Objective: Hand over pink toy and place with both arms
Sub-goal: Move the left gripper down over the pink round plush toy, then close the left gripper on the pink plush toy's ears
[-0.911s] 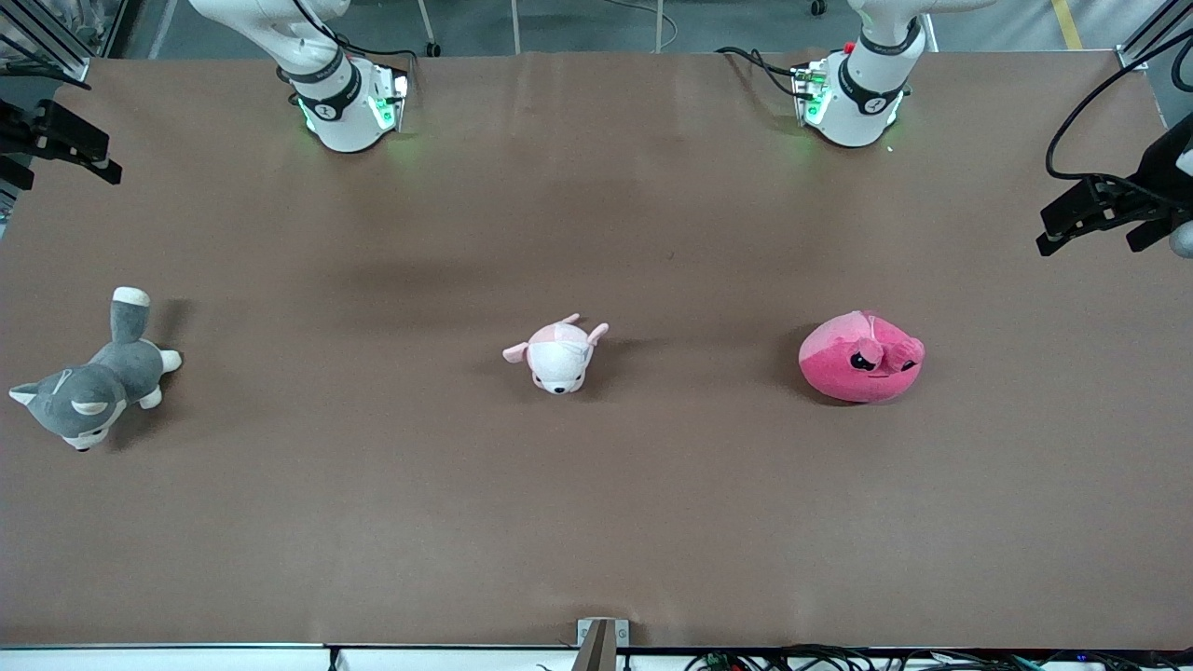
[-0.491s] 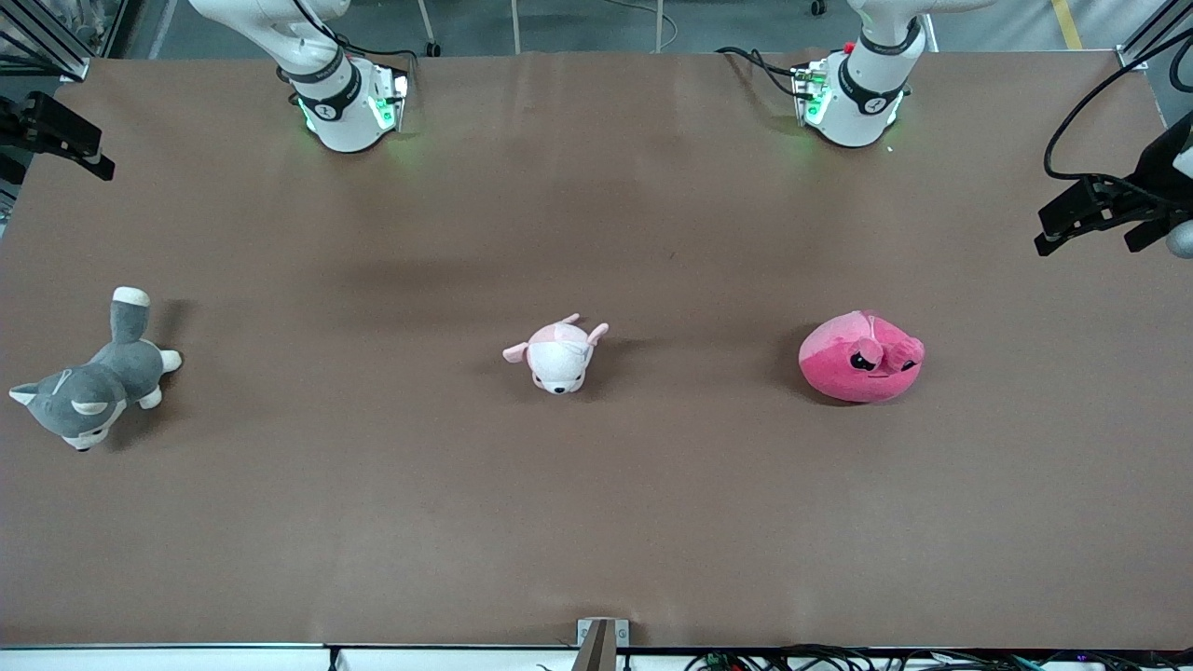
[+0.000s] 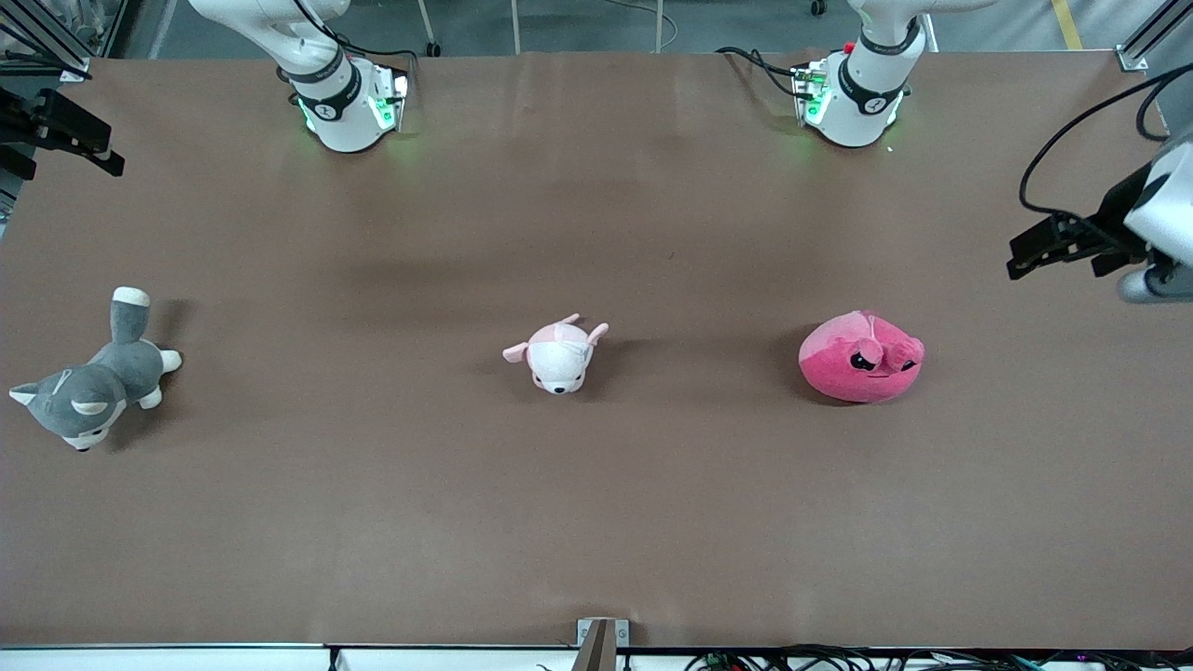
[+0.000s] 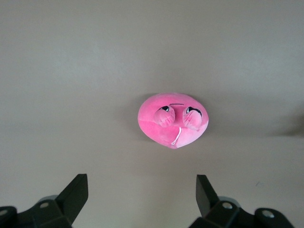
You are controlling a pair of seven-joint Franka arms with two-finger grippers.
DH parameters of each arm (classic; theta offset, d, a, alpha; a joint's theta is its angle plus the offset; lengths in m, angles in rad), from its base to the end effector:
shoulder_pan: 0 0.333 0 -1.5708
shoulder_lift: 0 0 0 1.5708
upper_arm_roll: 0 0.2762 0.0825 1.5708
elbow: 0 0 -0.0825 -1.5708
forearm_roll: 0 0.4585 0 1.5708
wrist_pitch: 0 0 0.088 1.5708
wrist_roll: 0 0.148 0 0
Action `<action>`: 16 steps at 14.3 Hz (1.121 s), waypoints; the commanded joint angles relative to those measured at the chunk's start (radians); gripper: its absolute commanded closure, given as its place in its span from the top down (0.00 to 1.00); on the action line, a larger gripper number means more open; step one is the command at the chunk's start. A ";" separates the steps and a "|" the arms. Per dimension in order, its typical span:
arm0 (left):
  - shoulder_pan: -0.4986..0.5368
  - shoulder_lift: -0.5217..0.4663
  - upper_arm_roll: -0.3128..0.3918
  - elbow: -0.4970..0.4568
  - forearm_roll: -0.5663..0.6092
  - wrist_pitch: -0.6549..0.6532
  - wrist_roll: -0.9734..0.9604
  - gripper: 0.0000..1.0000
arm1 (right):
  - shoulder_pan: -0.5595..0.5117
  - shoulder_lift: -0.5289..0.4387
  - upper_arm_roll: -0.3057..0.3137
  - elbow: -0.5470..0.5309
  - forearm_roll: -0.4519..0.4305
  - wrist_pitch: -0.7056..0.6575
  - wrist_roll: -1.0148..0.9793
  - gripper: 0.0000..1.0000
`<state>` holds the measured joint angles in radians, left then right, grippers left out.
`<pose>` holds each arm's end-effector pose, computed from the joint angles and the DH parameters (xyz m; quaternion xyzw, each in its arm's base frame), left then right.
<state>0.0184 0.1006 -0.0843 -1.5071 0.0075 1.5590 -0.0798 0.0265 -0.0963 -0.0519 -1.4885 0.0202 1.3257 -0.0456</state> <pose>0.6505 -0.0400 0.5132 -0.9997 -0.0070 0.0241 0.0013 0.5700 -0.0125 0.6249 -0.9993 -0.0124 0.0328 0.0135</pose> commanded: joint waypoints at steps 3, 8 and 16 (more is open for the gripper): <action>0.002 0.123 0.000 -0.022 -0.015 -0.011 0.017 1.00 | 0.001 -0.011 -0.016 -0.004 0.006 -0.010 -0.046 1.00; -0.008 0.166 -0.003 -0.163 -0.017 0.160 -0.008 1.00 | -0.007 -0.011 -0.013 -0.006 0.006 -0.025 -0.042 1.00; -0.011 0.266 -0.003 -0.217 -0.017 0.300 -0.029 1.00 | -0.010 -0.011 -0.014 -0.013 0.006 -0.025 -0.043 1.00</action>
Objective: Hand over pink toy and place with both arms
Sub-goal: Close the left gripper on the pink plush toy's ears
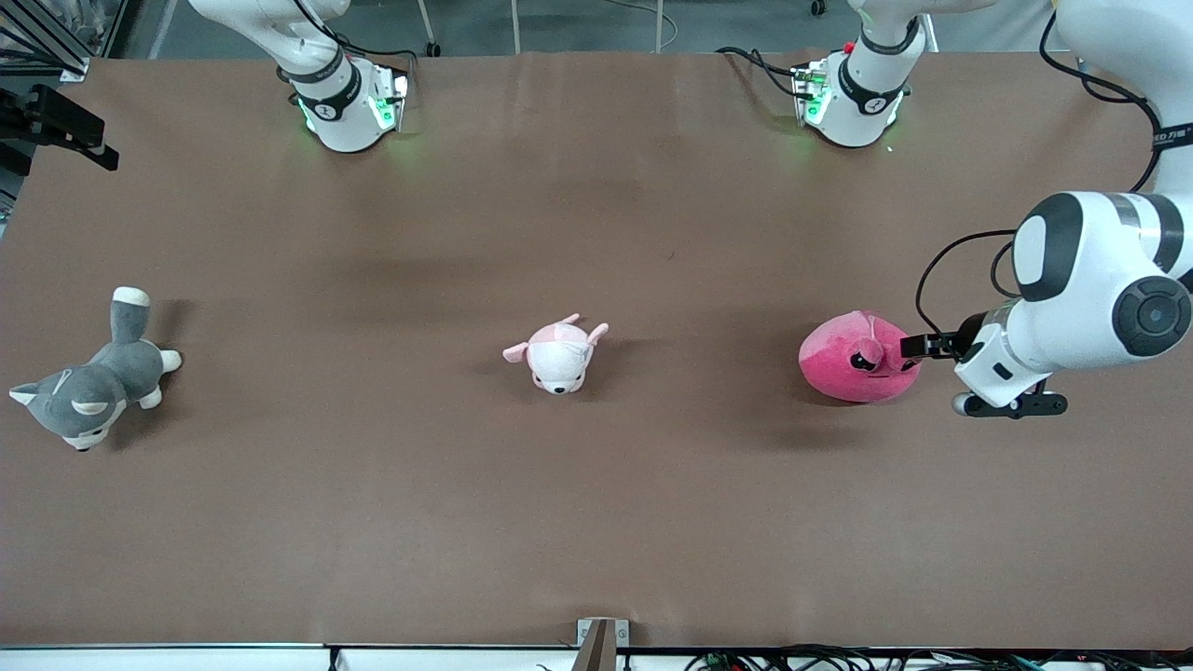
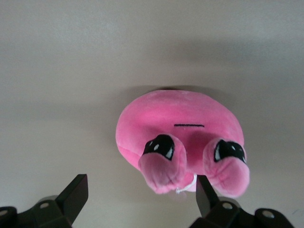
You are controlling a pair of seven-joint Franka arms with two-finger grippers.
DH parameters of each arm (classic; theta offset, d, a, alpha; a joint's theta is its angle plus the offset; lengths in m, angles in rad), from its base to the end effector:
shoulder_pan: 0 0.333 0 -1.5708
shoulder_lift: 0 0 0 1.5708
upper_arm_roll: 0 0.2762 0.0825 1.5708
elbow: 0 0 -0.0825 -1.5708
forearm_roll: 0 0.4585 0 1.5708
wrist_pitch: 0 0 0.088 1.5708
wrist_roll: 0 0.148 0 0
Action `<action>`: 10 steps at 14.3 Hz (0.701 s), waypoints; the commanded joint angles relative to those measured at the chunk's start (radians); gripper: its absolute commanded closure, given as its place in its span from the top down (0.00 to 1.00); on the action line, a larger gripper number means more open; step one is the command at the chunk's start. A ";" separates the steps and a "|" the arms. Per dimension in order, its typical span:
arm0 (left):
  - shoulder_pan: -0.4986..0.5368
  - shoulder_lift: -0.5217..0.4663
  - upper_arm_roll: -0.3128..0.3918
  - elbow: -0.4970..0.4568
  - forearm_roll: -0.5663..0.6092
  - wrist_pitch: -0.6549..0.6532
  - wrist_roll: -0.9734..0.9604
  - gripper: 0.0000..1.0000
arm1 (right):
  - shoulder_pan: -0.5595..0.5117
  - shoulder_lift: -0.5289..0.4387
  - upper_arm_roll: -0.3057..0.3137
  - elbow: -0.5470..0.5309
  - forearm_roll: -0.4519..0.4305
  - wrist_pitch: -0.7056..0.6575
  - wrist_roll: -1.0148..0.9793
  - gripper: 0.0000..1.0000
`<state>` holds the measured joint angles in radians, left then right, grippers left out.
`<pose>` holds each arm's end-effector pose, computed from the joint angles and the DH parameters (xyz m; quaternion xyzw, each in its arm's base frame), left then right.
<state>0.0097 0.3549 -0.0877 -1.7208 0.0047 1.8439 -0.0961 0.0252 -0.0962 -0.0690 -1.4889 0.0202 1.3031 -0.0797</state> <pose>0.6644 -0.0503 0.2503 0.9932 0.0090 -0.1157 0.0032 0.5662 -0.0232 0.6229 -0.9987 -0.0205 0.0440 0.0159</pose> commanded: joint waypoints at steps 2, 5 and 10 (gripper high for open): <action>-0.004 0.033 0.000 -0.003 -0.014 0.031 -0.013 1.00 | -0.008 -0.011 0.003 -0.013 0.006 -0.002 -0.009 1.00; 0.000 0.050 0.000 -0.005 -0.015 0.032 -0.013 0.98 | -0.007 -0.011 0.003 -0.014 0.006 -0.002 -0.011 1.00; -0.004 0.056 0.000 -0.005 -0.066 0.031 -0.014 0.83 | -0.008 -0.011 0.001 -0.014 0.006 -0.001 -0.008 1.00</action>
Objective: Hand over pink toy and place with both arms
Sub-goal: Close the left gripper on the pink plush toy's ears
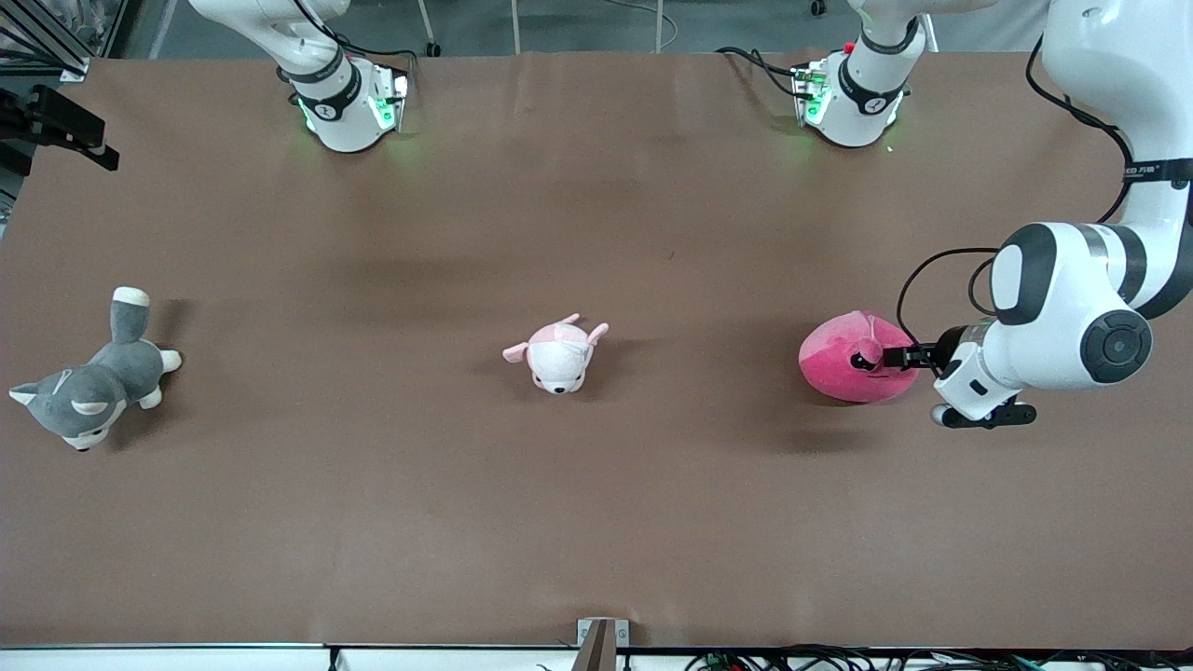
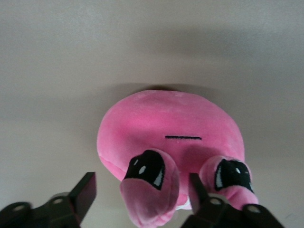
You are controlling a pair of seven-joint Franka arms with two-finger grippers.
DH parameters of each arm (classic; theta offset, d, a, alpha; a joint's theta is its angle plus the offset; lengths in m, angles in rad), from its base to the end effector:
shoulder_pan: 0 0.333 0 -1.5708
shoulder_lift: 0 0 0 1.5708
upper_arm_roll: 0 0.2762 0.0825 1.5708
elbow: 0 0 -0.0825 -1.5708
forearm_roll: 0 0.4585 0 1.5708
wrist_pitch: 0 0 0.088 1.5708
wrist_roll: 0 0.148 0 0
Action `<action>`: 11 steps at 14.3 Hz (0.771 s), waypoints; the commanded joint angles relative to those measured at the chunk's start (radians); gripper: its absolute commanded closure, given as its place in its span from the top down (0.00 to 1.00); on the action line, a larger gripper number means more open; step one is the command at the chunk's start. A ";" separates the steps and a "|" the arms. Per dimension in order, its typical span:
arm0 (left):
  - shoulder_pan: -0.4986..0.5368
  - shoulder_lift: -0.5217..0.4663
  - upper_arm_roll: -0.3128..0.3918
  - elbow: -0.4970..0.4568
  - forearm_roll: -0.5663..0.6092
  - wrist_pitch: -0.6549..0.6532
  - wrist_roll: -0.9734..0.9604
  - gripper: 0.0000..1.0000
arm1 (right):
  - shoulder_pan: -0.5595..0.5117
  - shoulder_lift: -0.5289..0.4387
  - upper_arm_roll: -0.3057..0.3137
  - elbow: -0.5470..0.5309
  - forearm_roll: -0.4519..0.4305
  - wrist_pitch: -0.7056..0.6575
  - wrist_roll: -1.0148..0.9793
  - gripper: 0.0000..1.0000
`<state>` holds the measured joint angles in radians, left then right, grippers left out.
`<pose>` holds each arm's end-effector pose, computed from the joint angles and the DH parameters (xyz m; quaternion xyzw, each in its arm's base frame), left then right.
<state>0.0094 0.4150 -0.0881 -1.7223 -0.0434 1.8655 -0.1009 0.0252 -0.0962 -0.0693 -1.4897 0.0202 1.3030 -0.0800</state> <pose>0.6609 -0.0566 0.2111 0.9899 0.0213 -0.1376 0.0256 0.5662 -0.0234 0.6225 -0.9987 -0.0205 0.0444 0.0160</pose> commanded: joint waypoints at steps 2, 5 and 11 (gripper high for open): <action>-0.003 -0.002 0.001 -0.003 -0.018 0.008 -0.008 0.77 | -0.008 -0.011 0.002 -0.014 0.006 -0.001 -0.007 1.00; 0.000 -0.002 0.001 -0.005 -0.018 0.000 -0.006 0.63 | -0.008 -0.011 0.002 -0.014 0.006 -0.002 -0.009 1.00; 0.001 -0.005 -0.022 -0.014 -0.019 -0.012 0.004 0.30 | -0.007 -0.011 0.002 -0.012 0.004 -0.004 -0.010 1.00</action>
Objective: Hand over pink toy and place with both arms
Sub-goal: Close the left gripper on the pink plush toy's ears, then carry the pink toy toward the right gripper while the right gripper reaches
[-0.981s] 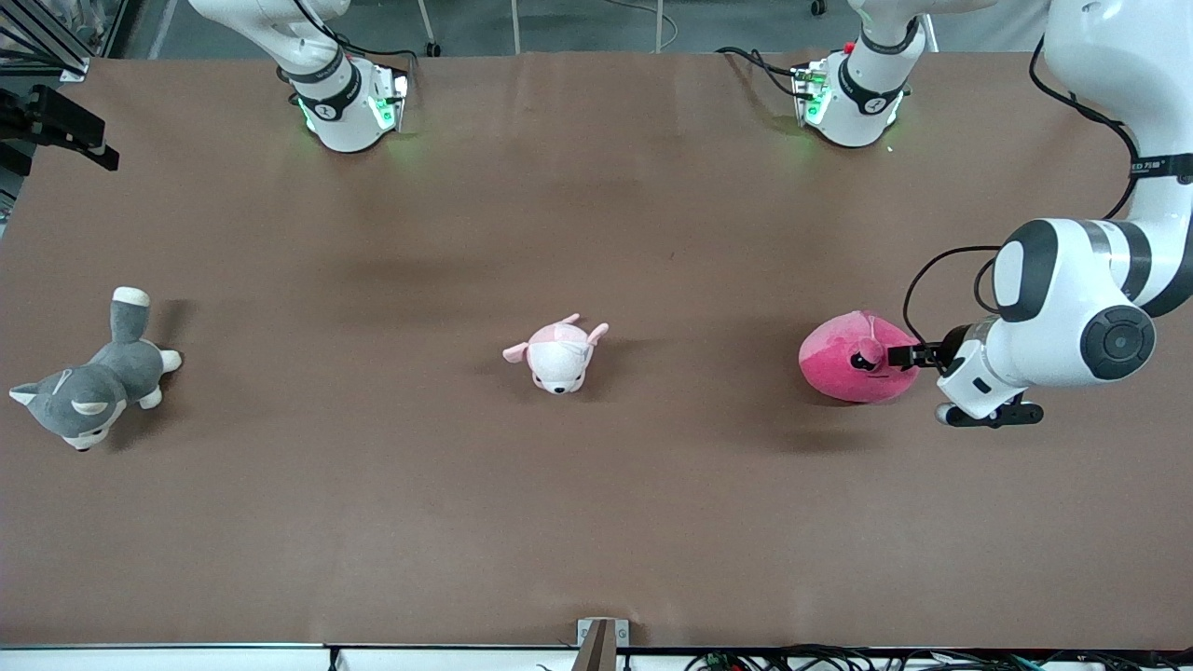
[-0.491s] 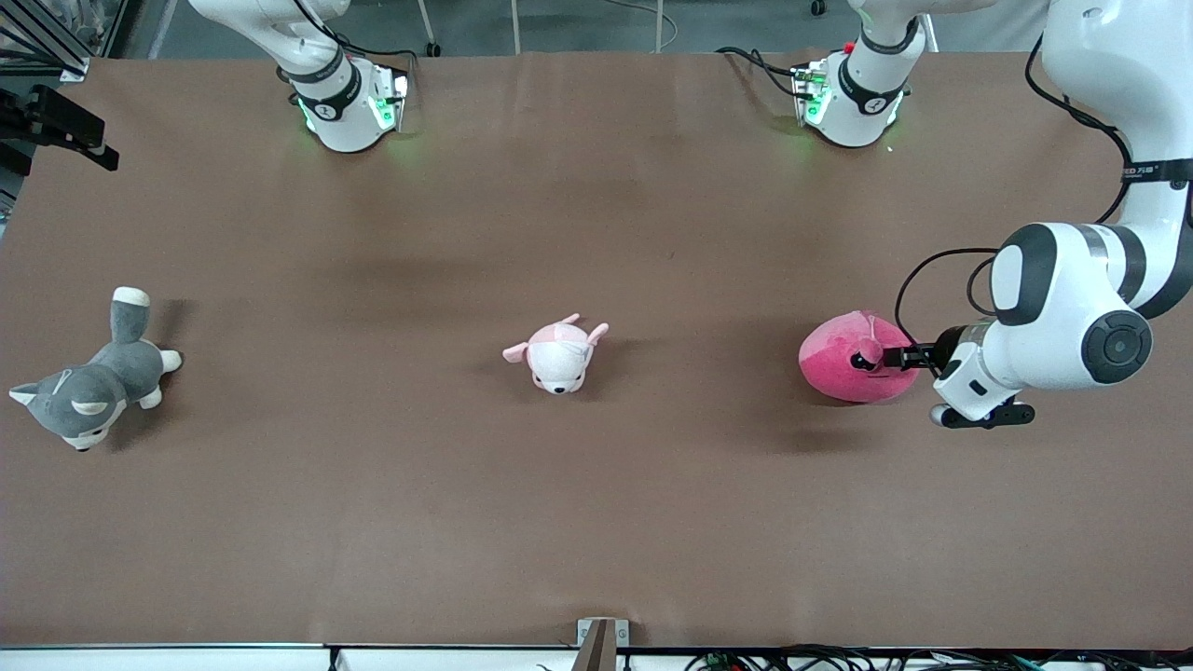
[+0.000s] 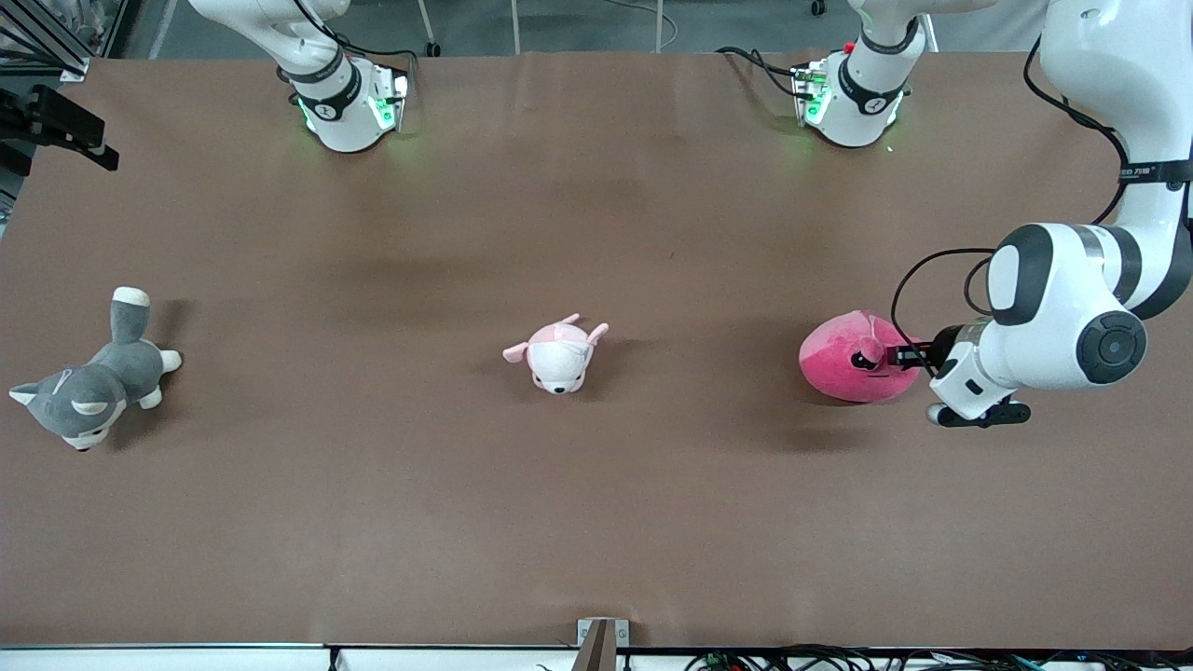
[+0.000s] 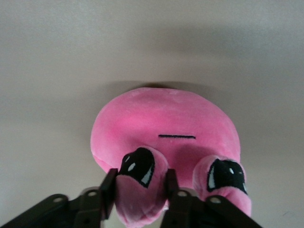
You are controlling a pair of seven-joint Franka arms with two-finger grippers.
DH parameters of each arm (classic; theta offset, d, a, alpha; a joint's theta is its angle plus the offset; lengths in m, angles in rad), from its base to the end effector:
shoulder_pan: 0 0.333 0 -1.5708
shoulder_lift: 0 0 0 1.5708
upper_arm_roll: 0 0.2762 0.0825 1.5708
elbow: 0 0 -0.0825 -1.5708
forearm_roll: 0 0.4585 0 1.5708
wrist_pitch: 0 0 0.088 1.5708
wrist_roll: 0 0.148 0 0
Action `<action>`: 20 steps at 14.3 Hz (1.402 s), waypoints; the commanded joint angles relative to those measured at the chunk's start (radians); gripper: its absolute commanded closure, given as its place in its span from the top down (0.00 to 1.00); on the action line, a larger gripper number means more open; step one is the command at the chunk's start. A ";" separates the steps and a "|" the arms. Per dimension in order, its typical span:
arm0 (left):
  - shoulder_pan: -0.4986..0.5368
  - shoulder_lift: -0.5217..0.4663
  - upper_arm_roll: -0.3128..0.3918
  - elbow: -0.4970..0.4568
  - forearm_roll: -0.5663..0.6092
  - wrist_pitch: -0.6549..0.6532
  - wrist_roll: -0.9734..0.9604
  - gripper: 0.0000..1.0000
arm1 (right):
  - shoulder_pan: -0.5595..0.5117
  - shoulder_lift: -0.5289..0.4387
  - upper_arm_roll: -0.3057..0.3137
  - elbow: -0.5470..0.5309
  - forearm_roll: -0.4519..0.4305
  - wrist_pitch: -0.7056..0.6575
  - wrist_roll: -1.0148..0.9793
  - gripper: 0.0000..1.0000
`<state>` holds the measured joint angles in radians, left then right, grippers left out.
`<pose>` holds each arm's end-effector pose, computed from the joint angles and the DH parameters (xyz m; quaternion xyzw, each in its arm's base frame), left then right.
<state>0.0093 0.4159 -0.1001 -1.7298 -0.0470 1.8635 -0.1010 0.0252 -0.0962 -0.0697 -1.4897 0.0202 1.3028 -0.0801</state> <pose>0.6572 -0.0648 0.2073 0.9892 0.0163 -0.1430 0.0283 0.5662 -0.0236 0.6225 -0.9987 -0.0203 0.0445 0.0160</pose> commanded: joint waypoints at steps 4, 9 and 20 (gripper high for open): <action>0.001 -0.035 -0.015 0.028 -0.047 -0.064 0.017 0.00 | -0.008 -0.011 0.002 -0.007 0.004 0.000 -0.010 1.00; -0.005 -0.043 -0.068 0.228 -0.131 -0.253 -0.029 0.00 | -0.008 -0.007 0.002 -0.003 -0.005 -0.002 -0.015 1.00; -0.230 0.026 -0.319 0.486 -0.329 0.055 -0.676 0.00 | -0.108 0.226 0.001 -0.003 0.001 0.104 -0.020 1.00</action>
<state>-0.1838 0.4024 -0.4180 -1.2866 -0.3274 1.8423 -0.7262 -0.0713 0.0800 -0.0776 -1.5036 0.0183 1.4045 -0.0908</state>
